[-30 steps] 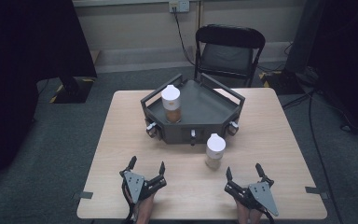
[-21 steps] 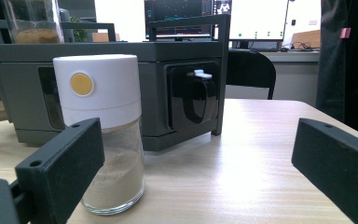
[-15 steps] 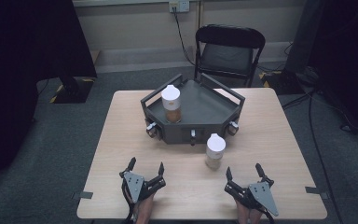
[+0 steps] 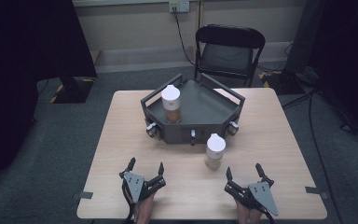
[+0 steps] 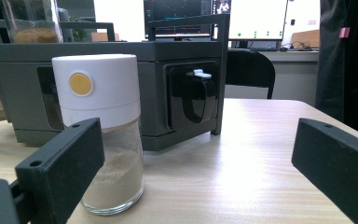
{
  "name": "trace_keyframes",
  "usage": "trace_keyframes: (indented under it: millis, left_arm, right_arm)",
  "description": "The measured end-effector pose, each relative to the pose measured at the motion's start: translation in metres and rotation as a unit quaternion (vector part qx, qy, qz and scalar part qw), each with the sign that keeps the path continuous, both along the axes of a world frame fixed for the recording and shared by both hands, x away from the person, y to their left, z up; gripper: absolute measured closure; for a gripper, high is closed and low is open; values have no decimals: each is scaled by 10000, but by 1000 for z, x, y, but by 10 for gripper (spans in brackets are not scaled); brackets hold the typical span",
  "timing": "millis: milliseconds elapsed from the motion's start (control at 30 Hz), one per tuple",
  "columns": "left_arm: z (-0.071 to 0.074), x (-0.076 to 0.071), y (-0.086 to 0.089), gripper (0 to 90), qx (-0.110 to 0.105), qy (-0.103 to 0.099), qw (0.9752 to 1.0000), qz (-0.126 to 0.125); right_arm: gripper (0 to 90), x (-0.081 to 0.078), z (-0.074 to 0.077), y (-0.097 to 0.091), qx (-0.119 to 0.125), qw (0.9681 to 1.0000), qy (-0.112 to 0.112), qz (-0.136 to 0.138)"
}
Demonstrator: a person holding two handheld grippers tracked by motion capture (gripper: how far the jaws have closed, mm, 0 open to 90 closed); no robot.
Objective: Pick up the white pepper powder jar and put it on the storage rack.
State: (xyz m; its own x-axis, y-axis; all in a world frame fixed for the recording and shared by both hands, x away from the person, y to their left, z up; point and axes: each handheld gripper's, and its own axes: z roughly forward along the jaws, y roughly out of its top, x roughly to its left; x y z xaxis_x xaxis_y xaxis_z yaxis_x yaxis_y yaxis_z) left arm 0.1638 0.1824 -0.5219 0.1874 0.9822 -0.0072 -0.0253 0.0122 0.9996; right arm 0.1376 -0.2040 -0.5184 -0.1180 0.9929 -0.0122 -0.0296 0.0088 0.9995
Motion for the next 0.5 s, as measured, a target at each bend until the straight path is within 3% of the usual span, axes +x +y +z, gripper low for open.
trace_keyframes:
  millis: [500]
  left_arm:
    - [0,0,-1,1,-2,1,10000,29]
  right_arm:
    - [6,0,-1,-1,12,10000,-19,34]
